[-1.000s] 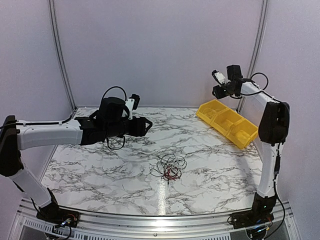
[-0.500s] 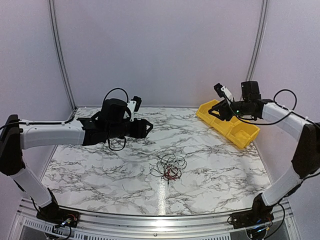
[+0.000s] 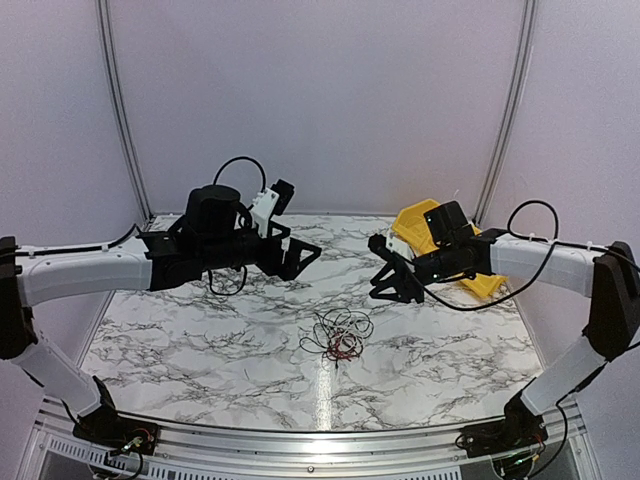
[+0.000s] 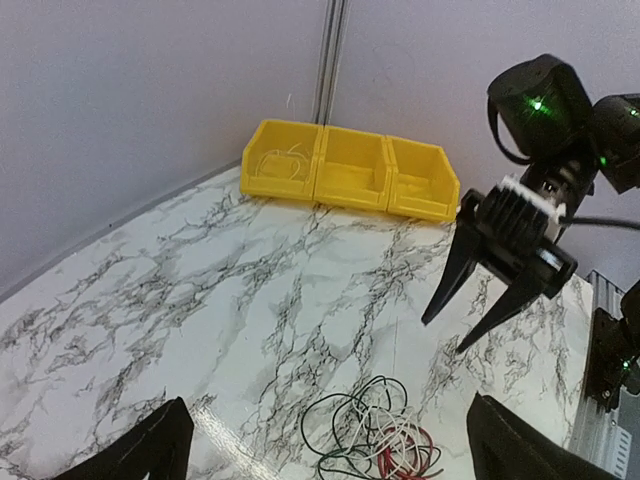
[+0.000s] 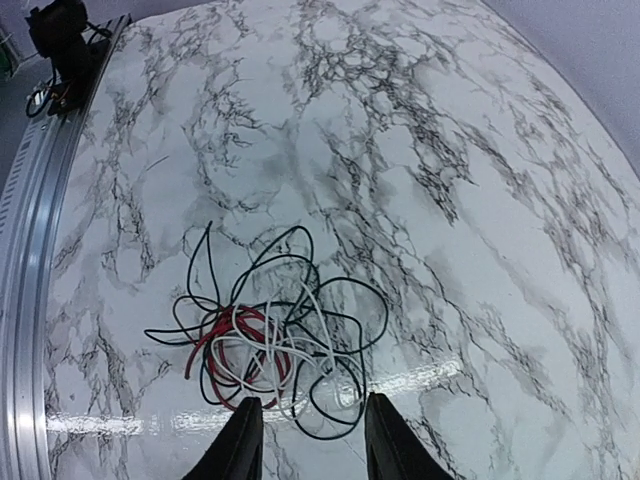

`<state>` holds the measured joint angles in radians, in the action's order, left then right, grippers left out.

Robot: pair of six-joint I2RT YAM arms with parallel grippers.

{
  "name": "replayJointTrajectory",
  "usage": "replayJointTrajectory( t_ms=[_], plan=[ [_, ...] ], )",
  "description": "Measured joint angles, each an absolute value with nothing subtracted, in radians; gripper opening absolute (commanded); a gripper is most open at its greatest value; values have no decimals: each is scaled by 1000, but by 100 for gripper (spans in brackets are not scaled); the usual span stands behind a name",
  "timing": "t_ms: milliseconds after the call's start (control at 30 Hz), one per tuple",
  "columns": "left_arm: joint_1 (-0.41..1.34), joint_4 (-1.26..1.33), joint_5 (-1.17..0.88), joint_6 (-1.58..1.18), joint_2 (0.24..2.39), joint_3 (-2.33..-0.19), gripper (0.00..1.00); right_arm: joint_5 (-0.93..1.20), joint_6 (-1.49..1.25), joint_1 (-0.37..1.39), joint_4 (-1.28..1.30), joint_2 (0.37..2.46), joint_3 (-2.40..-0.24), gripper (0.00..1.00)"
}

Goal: Untangle the cables

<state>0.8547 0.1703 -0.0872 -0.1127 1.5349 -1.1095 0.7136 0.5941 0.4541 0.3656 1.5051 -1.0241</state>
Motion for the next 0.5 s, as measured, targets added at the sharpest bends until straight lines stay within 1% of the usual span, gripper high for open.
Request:
replayJointTrajectory(
  t_ms=[133, 200, 267, 400, 500],
  plan=[
    [867, 176, -50, -59, 1434, -1110, 99, 684, 643, 529, 403, 1534, -1059, 35],
    [874, 190, 49, -52, 1386, -1110, 99, 671, 660, 539, 431, 1573, -1117, 35],
    [878, 207, 196, -76, 1369, -1110, 99, 660, 669, 541, 453, 1615, -1187, 35],
    [863, 208, 432, -178, 1391, -1082, 99, 614, 682, 567, 508, 1687, -1333, 30],
    [850, 197, 488, -255, 1420, -1013, 99, 575, 693, 626, 538, 1720, -1405, 31]
  ],
)
